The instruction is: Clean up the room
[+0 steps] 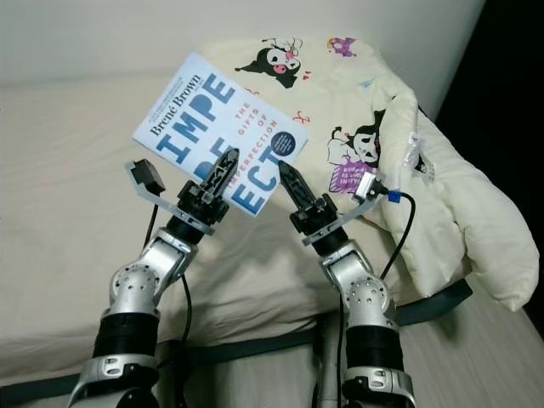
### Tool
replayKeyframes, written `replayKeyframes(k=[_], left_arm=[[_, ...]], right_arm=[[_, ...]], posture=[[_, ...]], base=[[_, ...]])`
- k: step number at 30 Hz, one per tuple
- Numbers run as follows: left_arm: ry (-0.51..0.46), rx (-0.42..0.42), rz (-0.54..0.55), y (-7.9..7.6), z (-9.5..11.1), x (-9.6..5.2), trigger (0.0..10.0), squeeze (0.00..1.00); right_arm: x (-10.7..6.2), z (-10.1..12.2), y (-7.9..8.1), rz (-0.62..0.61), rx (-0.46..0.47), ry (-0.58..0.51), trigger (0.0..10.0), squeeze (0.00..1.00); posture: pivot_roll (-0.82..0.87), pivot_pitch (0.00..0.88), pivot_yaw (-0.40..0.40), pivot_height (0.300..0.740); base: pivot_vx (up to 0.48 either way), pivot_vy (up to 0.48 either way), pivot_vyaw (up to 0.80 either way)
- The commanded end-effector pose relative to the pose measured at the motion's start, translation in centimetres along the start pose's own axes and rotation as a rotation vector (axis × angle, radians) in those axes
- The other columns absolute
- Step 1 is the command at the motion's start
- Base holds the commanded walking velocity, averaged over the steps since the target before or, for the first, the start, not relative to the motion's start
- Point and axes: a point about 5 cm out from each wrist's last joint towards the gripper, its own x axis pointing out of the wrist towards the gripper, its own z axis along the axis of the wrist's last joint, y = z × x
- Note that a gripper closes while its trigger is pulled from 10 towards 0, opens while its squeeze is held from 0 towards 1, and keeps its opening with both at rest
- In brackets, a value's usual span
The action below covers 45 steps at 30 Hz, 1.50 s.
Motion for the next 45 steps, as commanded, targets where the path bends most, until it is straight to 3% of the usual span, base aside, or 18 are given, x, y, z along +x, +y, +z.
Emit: replayKeyframes(k=[1, 2, 4, 5, 13, 16, 17, 19, 21, 22, 23, 25, 26, 27, 30, 36, 39, 45], left_arm=[[0.120, -0.064, -0.082, -0.9, -3.4, 0.6, 0.0, 0.00], [0.132, -0.058, -0.070, -0.8, -3.6, 0.5, 6.5, 1.00], [0.139, -0.053, -0.060, -0.7, -3.7, 0.5, 6.5, 1.00], [0.145, -0.053, -0.058, -0.6, -3.8, 0.4, 10.0, 1.00], [0.121, -0.013, 0.025, 0.6, -3.0, -0.1, 10.0, 1.00], [0.049, 0.084, 0.243, 3.7, -0.3, -2.4, 10.0, 1.00], [0.049, 0.084, 0.243, 3.7, -0.3, -2.4, 10.0, 1.00], [0.018, 0.128, 0.344, 4.9, 0.7, -3.4, 10.0, 1.00], [0.028, 0.309, 0.699, 7.9, 2.2, -6.6, 10.0, 1.00], [0.048, 0.370, 0.802, 8.6, 2.5, -7.7, 10.0, 1.00], [0.074, 0.408, 0.865, 9.1, 2.6, -8.7, 10.0, 0.00], [0.074, 0.408, 0.865, 9.1, 2.6, -8.7, 10.0, 0.00], [0.078, 0.424, 0.919, 9.5, 2.7, -10.0, 10.0, 0.00], [0.078, 0.424, 0.919, 9.5, 2.7, -10.0, 10.0, 0.00], [0.111, 0.434, 1.003, 10.2, 2.4, -12.2, 10.0, 0.00], [0.188, 0.442, 1.086, 11.0, 1.5, -14.0, 10.0, 0.00], [0.219, 0.511, 1.150, 11.4, 1.2, -15.6, 10.0, 0.00], [0.276, 0.567, 1.202, 11.6, 0.7, -17.3, 10.0, 0.00]], right_arm=[[0.3, 0.0, 0.0, -0.019, -0.019, 0.006, 0.0, 0.00], [0.3, -0.1, -0.1, -0.024, -0.021, 0.007, 0.0, 0.00], [0.3, -0.1, -0.2, -0.027, -0.023, 0.007, 0.0, 0.00], [0.2, -0.1, -0.3, -0.033, -0.026, 0.007, 0.0, 0.00], [0.1, -0.1, -0.7, -0.066, -0.056, 0.006, 0.0, 0.00], [-0.2, 0.0, -1.7, -0.158, -0.151, 0.039, 0.0, 0.00], [-0.2, 0.0, -1.7, -0.158, -0.151, 0.039, 0.0, 0.00], [-0.4, -0.1, -2.0, -0.179, -0.180, 0.069, 0.0, 0.00], [-0.7, -0.2, -2.3, -0.193, -0.203, 0.087, 0.0, 0.00], [-0.8, -0.2, -2.5, -0.197, -0.210, 0.092, 0.0, 0.00], [-0.9, -0.4, -2.5, -0.199, -0.212, 0.096, 0.0, 0.00], [-0.9, -0.4, -2.5, -0.199, -0.212, 0.096, 0.0, 0.00], [-1.0, -0.6, -2.6, -0.205, -0.210, 0.106, 0.0, 0.00], [-1.0, -0.6, -2.6, -0.205, -0.210, 0.106, 0.0, 0.00], [-1.3, -1.0, -2.8, -0.212, -0.212, 0.120, 0.0, 0.00], [-1.4, -1.3, -3.0, -0.215, -0.219, 0.127, 0.0, 0.00], [-1.3, -1.6, -3.1, -0.210, -0.222, 0.137, 0.0, 0.00], [-1.3, -2.0, -3.2, -0.210, -0.232, 0.157, 0.0, 0.00]], posture=[[-0.06, 0.118, 0.019, 0.528], [-0.06, 0.120, 0.020, 0.528], [-0.06, 0.120, 0.020, 0.528], [-0.06, 0.119, 0.022, 0.528], [-0.06, 0.119, 0.023, 0.528], [-0.05, 0.118, 0.024, 0.528], [-0.05, 0.118, 0.024, 0.528], [-0.05, 0.119, 0.022, 0.528], [-0.05, 0.120, 0.020, 0.538], [-0.05, 0.120, 0.020, 0.543], [-0.05, 0.121, 0.020, 0.548], [-0.05, 0.121, 0.020, 0.548], [-0.05, 0.123, 0.019, 0.558], [-0.05, 0.123, 0.019, 0.558], [-0.04, 0.127, 0.015, 0.572], [-0.03, 0.129, 0.013, 0.587], [-0.03, 0.128, 0.010, 0.602], [-0.03, 0.124, 0.014, 0.621]], base=[[0.000, 0.000, 0.00], [0.000, 0.000, 0.00], [0.000, 0.000, 0.00], [0.000, 0.000, 0.00], [0.000, 0.000, 0.00], [0.000, 0.000, 0.00], [0.000, 0.000, 0.00], [0.000, 0.000, 0.00], [0.000, 0.000, 0.00], [0.000, 0.000, 0.00], [0.000, 0.000, 0.00], [0.000, 0.000, 0.00], [0.000, 0.000, 0.00], [0.000, 0.000, 0.00], [0.000, 0.000, 0.00], [-0.206, 0.000, 0.00], [-0.144, 0.000, 0.00], [0.000, 0.000, 0.00]])
